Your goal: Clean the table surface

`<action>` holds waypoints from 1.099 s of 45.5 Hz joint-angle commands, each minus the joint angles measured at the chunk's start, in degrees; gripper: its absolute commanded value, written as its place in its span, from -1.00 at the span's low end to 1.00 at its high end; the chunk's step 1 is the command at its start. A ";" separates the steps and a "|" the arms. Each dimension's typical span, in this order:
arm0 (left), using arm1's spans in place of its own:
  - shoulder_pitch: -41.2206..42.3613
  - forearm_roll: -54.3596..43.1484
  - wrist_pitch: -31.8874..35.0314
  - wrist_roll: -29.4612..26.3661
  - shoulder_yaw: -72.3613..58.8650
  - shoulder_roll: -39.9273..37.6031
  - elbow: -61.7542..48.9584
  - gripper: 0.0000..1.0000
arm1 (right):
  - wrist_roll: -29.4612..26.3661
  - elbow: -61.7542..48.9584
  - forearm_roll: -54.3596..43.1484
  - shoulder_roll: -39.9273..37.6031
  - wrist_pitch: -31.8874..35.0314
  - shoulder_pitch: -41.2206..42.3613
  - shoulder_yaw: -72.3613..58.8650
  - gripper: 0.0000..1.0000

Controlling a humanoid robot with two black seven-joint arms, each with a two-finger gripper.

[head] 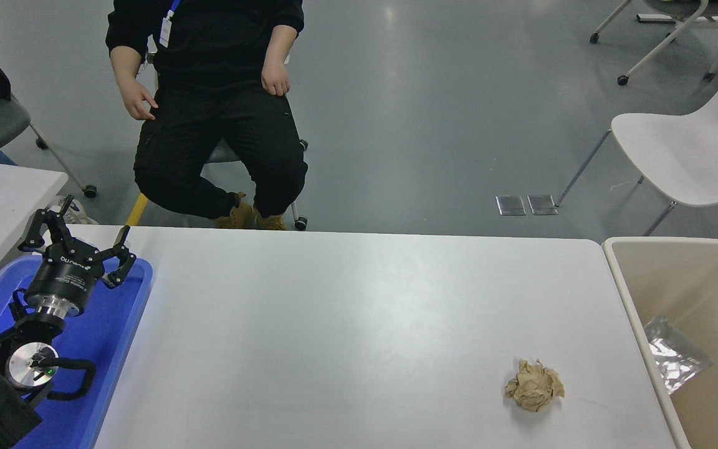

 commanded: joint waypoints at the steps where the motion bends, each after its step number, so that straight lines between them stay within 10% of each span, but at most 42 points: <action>1: 0.00 0.00 0.00 0.00 -0.01 -0.01 0.00 1.00 | -0.03 -0.05 0.06 -0.31 -0.19 0.77 0.50 0.95; 50: 0.00 0.00 0.00 0.00 -0.01 0.07 0.00 1.00 | 0.06 9.96 1.20 -4.53 0.51 29.86 26.86 0.96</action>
